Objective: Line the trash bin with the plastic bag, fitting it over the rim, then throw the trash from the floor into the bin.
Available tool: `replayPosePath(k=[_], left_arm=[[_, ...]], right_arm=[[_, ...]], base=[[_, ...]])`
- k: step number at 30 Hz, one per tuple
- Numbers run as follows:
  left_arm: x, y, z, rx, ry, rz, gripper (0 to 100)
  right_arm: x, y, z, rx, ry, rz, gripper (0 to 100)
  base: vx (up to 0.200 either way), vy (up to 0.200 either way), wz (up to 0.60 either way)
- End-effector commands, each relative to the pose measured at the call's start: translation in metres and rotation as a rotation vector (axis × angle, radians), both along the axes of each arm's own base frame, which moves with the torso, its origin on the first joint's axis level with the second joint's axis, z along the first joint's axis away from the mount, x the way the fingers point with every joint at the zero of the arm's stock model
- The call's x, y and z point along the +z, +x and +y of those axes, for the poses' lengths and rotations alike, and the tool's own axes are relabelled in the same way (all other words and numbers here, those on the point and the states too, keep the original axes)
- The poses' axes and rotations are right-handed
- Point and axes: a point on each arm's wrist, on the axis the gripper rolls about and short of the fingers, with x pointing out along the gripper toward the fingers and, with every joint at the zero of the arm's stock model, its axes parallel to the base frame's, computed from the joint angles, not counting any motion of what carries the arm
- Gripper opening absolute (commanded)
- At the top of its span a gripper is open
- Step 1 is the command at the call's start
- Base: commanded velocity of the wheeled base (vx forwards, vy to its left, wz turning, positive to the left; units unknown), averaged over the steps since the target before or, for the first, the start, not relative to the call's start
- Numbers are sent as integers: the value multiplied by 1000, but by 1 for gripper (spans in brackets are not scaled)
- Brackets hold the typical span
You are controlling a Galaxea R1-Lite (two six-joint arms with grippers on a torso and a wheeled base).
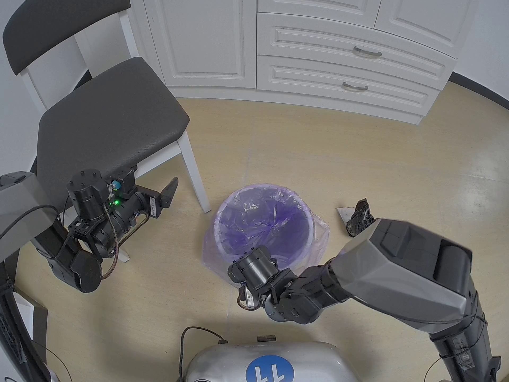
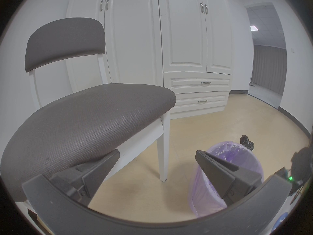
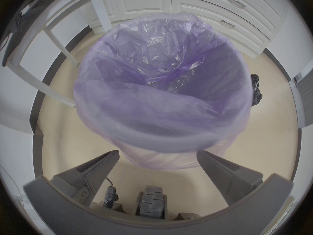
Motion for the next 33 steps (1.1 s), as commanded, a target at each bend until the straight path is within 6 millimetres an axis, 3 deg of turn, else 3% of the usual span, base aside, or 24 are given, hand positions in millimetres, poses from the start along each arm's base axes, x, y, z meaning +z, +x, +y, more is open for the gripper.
replayPosePath(k=[1, 17, 30, 33], left_arm=[[1, -1, 2, 5, 0, 0, 100], [-1, -3, 1, 2, 3, 7, 100], [-3, -4, 1, 2, 6, 14, 100], [-2, -3, 1, 2, 6, 13, 100]], right_arm=[[36, -16, -15, 27, -7, -21, 100], [82, -48, -56, 46, -27, -38, 100], [111, -63, -75, 34, 0, -84, 100], [127, -67, -89, 40, -8, -114, 100]], base=[[0, 0, 0], [0, 0, 0], [0, 0, 0], [0, 0, 0]])
